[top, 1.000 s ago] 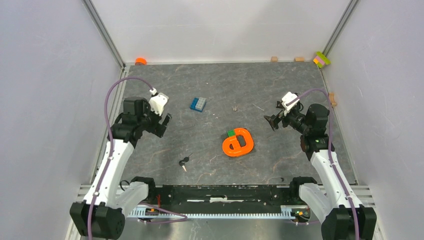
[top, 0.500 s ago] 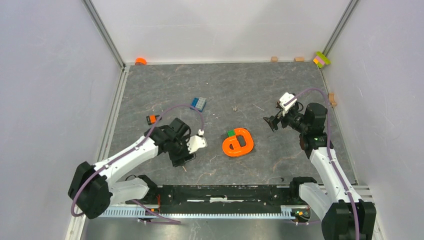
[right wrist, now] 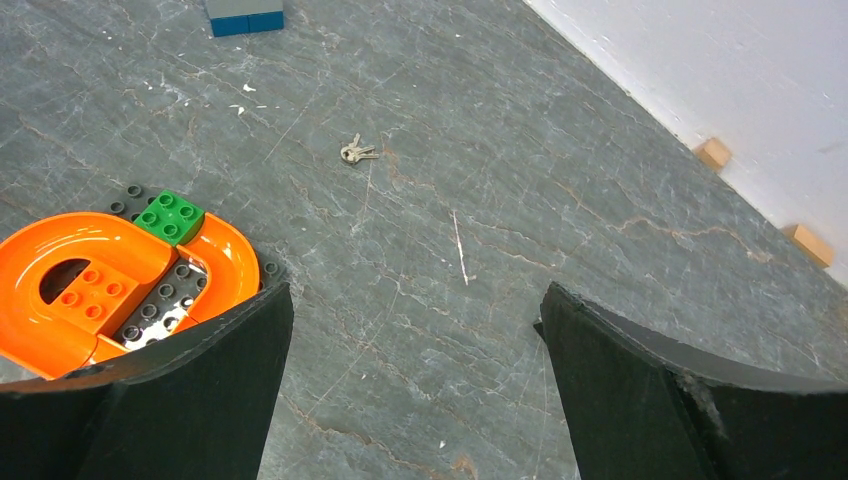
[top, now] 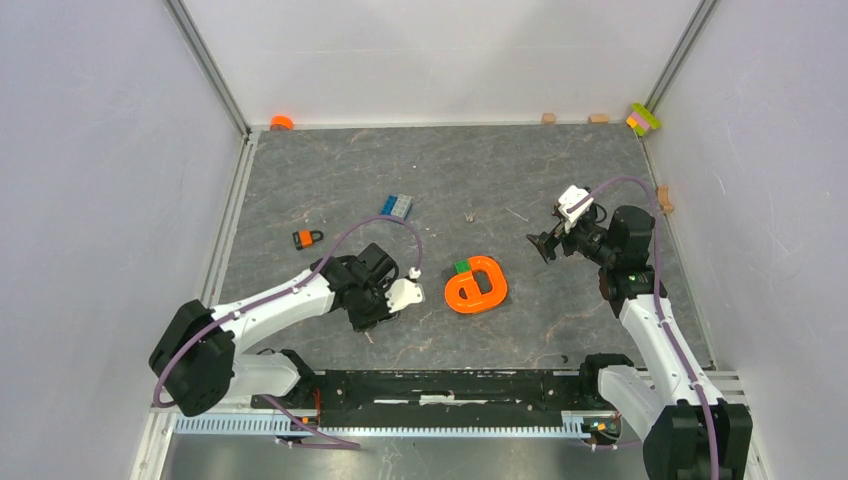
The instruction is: Unlock with the key
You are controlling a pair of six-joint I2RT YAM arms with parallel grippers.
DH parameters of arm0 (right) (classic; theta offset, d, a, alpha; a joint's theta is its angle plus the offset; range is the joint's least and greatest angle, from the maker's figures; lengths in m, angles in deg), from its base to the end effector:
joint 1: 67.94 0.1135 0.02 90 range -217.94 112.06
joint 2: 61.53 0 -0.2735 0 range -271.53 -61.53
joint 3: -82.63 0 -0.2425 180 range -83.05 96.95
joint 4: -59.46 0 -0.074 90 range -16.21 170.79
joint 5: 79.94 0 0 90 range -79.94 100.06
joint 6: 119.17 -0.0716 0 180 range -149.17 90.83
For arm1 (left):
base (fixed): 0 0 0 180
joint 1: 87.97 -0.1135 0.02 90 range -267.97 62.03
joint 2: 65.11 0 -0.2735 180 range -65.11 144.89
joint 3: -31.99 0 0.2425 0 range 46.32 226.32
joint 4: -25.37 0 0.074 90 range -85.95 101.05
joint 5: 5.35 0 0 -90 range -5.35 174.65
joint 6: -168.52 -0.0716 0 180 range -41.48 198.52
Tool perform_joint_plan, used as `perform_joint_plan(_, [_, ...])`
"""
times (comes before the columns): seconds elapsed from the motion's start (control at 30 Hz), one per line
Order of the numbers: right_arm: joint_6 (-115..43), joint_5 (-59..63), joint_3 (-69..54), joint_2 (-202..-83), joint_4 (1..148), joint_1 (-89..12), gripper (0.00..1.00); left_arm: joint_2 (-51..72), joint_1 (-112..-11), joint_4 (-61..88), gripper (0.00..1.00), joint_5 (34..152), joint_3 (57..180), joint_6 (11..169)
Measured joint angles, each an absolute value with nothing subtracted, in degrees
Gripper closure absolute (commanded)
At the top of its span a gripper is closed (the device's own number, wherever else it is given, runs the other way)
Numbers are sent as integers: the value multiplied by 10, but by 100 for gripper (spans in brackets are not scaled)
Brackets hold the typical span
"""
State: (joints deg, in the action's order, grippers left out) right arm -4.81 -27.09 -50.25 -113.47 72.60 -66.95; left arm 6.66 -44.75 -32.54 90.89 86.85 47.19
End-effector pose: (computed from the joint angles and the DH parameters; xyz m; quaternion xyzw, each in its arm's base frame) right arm 0.2169 0.0470 0.2681 -0.3510 0.7069 0.1394 0.5981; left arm 0.1437 -0.1457 0.1626 0.6052 0.7832 -0.0673 0.1256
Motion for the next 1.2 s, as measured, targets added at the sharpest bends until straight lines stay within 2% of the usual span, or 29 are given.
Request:
perform_joint_plan(0.27, [-48,-273,-503,-1134,726,-669,2,83,-444,-308,61,903,859,474])
perform_joint_plan(0.43, [-48,-273,-503,-1135,726,-669,2,85,-444,-302,80,896,849,476])
perform_joint_plan(0.63, [-48,-274,-503,-1135,726,-669,2,84,-443,-289,97,894,849,478])
perform_joint_plan(0.87, [-47,-275,-503,-1135,726,-669,2,101,-443,-289,98,931,871,478])
perform_joint_plan(1.2, [-42,-280,-504,-1135,726,-669,2,185,-443,-295,98,1079,1029,478])
